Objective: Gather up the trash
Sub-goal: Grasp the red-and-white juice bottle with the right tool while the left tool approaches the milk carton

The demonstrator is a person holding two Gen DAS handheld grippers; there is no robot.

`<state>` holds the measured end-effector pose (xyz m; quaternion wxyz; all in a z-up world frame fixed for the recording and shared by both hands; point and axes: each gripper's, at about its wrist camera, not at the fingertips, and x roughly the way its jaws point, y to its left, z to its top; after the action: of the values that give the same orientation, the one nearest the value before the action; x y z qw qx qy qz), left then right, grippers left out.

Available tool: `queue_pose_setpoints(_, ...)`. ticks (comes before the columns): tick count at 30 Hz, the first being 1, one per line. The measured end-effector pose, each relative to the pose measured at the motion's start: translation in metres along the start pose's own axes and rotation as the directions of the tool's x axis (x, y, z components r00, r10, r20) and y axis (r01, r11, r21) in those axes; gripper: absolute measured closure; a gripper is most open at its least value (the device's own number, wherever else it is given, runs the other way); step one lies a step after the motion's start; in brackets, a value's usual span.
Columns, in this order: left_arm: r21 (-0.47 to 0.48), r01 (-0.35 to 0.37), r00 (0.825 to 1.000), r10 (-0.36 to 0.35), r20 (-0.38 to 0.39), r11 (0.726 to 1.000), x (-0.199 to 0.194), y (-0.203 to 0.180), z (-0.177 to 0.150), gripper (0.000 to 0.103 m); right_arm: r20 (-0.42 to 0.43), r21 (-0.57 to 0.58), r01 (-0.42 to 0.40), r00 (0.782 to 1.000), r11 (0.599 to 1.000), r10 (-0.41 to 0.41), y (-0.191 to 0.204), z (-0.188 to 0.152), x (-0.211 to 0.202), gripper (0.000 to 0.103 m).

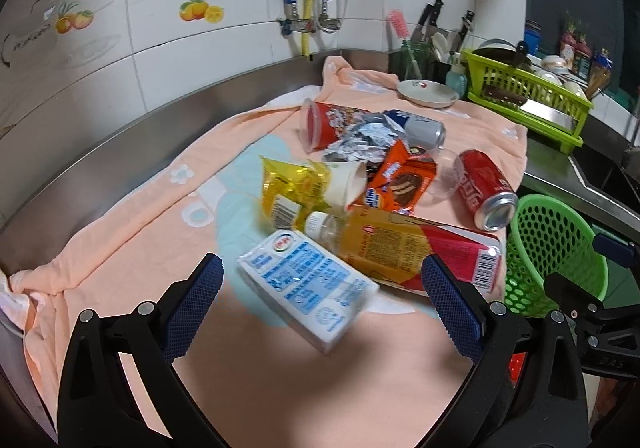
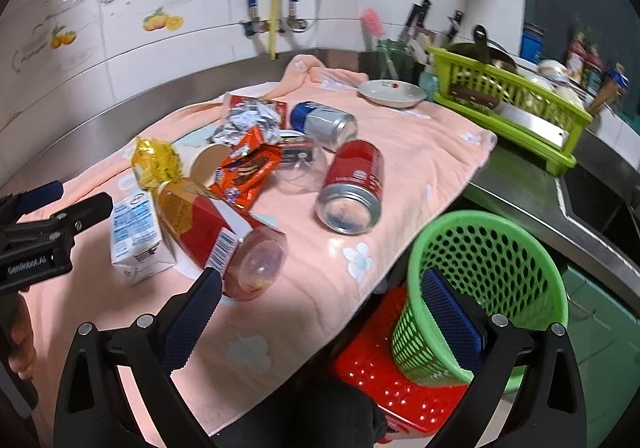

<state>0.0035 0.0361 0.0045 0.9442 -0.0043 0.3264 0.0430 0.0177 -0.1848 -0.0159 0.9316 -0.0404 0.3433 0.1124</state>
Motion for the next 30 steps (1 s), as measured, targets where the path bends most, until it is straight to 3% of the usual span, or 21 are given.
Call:
queue_pose_setpoints(7,-0.051,-0.048,0.999,0.048,-0.008,0.998,0.0,0.029,0.003,0.005,-0.038,-0.119,-0.106,0.994,0.987,0.103,0.019,0.016,0.009,0.006)
queue_pose_setpoints(14,-0.099,-0.092,0.996,0.089,-0.03,0.991,0.003,0.057,-0.001,0.005,-0.101,-0.271,-0.198,0.979,0.942,0.177,0.044,0.034,0.023,0.006)
queue_pose_setpoints(23,-0.12,-0.114,0.993,0.108,-0.058,0.986,0.01,0.074,-0.008,0.005,-0.223,-0.462,-0.299,0.95,0.835,0.217,0.077,0.055,0.057,0.007)
queue_pose_setpoints(30,-0.13,-0.114,0.992,0.105,-0.071,0.985,0.015,0.081,-0.009,0.005,-0.331,-0.545,-0.354,0.924,0.761,0.193,0.097,0.059,0.093,0.008)
